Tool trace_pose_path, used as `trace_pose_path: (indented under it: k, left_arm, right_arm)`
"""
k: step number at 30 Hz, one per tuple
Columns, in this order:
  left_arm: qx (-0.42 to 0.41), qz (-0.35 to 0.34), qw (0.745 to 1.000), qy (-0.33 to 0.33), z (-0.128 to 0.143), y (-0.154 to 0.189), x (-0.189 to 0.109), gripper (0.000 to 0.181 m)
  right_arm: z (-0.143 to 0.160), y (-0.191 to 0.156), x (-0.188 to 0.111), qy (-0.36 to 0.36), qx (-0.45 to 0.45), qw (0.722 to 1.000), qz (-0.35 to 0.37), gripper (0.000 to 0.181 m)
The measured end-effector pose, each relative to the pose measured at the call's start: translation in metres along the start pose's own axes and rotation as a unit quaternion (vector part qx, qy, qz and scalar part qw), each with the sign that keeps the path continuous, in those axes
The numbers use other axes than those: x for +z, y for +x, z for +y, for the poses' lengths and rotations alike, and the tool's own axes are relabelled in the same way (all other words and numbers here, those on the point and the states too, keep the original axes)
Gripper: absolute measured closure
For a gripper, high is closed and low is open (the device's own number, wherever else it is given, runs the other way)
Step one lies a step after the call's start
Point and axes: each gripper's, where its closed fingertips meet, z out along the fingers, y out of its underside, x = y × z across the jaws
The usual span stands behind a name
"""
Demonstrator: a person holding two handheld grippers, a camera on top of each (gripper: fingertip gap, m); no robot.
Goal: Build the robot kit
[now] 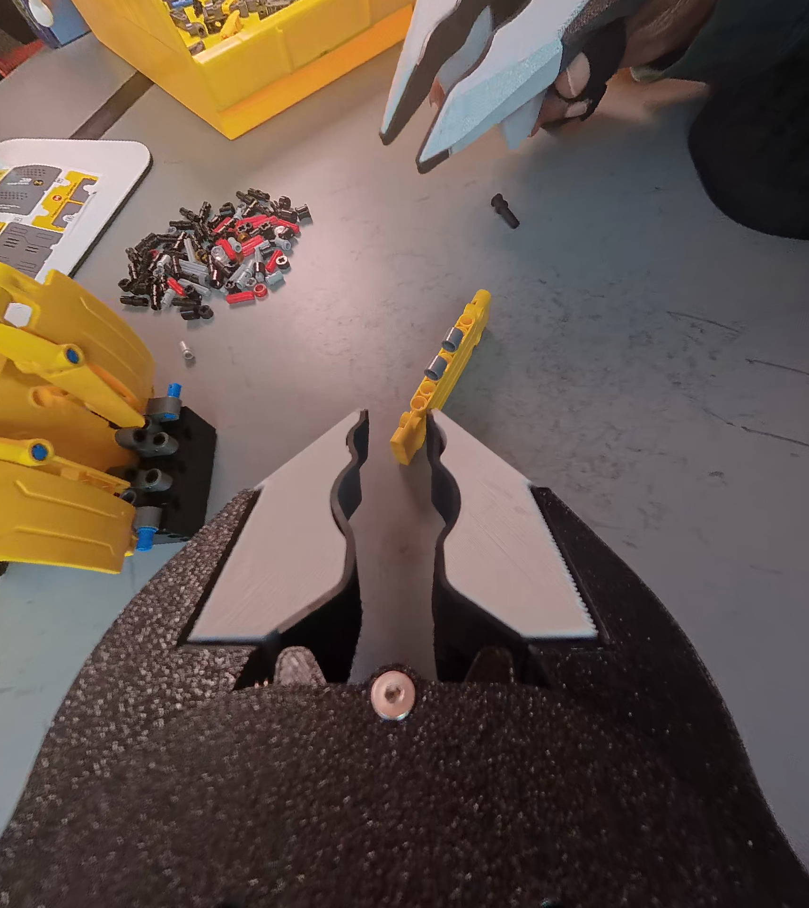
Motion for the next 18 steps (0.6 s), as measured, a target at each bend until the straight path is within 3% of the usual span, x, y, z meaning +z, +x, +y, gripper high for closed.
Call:
trace_pose_path:
  k: [5,10,15,18]
  left_arm:
    - [0.009,-0.007,1.0,-0.008,0.002,0.0,0.002,0.172]
    - [0.012,-0.012,1.0,-0.005,0.001,0.0,0.001,0.172]
    - [-0.011,-0.016,0.999,0.027,-0.008,-0.006,-0.005,0.165]
    - [-0.032,-0.021,0.998,0.048,-0.014,-0.012,-0.008,0.164]
  right_arm:
    - [0.007,-0.007,0.006,-0.014,-0.017,1.0,-0.003,0.163]
    - [0.0,0.003,0.001,0.009,-0.009,1.0,0.024,0.162]
    - [-0.015,0.022,-0.004,0.05,0.032,0.997,0.053,0.162]
    - [-0.041,0.045,0.003,0.08,0.071,0.991,0.08,0.163]
